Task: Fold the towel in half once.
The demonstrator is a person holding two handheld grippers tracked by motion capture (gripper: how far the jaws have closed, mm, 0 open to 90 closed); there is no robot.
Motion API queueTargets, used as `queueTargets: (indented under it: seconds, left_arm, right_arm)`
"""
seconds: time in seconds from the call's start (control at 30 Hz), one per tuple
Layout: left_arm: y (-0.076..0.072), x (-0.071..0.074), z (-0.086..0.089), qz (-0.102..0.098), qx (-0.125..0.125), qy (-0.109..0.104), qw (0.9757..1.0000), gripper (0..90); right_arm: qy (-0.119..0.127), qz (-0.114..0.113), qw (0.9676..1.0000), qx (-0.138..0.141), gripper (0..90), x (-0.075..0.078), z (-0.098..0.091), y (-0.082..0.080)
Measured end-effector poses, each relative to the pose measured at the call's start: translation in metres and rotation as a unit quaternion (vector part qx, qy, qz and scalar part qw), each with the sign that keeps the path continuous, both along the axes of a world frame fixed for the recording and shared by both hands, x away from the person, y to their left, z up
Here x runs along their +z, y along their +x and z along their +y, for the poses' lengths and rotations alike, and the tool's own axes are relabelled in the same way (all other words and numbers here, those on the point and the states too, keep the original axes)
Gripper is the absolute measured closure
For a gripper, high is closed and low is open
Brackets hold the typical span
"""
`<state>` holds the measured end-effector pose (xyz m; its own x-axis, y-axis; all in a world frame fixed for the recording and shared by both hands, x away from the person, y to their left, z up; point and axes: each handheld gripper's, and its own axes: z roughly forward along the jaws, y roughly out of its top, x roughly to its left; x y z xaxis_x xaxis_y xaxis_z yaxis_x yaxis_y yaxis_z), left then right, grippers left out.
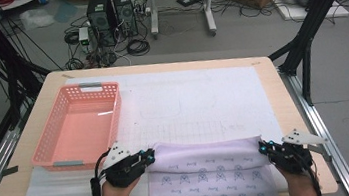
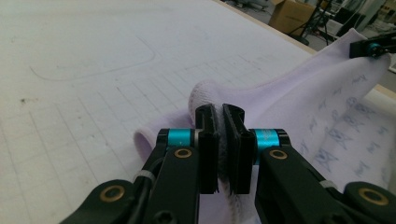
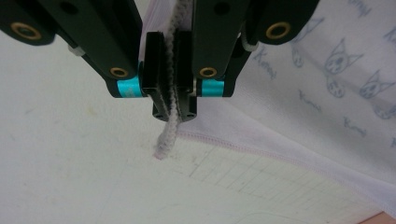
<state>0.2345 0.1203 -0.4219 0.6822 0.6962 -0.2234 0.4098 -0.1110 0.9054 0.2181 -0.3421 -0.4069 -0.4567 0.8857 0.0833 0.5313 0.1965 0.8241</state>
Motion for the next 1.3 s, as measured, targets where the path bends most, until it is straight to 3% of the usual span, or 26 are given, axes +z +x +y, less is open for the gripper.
queueTargets:
  seconds: [0.17,0.3,0.6,0.7,0.77,0.83,1.0,1.13,1.3]
  left_arm:
    - [-0.02,-0.005,0.002,0.008,-0.002,-0.003,1.0,83.4]
    - [-0.035,-0.008,0.0,0.01,-0.01,0.009,0.9998,83.3]
    - [-0.049,-0.021,0.0,0.038,-0.021,0.025,0.9988,77.8]
    - [-0.048,-0.021,0.001,0.037,-0.009,0.02,0.9991,63.9]
    - [-0.046,-0.019,0.004,0.03,0.001,0.016,0.9994,56.0]
    - [-0.042,-0.018,0.007,0.024,0.007,0.011,0.9996,54.2]
    - [-0.03,-0.018,0.011,0.023,0.021,0.003,0.9995,50.8]
    - [-0.017,-0.019,0.009,0.024,0.018,0.003,0.9995,50.4]
    - [0.003,-0.021,0.005,0.031,0.012,0.006,0.9994,52.7]
  right_arm:
    - [0.006,0.009,0.9999,0.002,86.2,-0.006,-0.005,-0.022]
    - [0.01,0.021,0.9997,0.003,86.2,-0.009,-0.007,-0.035]
    - [-0.008,0.06,0.9981,0.007,85.7,-0.022,-0.012,-0.057]
    - [-0.011,0.068,0.9975,0.013,75.0,-0.023,-0.014,-0.059]
    - [0.005,0.059,0.9982,0.004,68.1,-0.019,-0.017,-0.06]
    - [0.021,0.048,0.9986,-0.003,66.1,-0.015,-0.019,-0.061]
    - [0.034,0.021,0.999,-0.017,67.4,-0.011,-0.025,-0.057]
    - [0.034,0.022,0.9989,-0.023,69.6,-0.01,-0.027,-0.049]
    - [0.023,0.029,0.999,-0.025,71.0,-0.016,-0.025,-0.029]
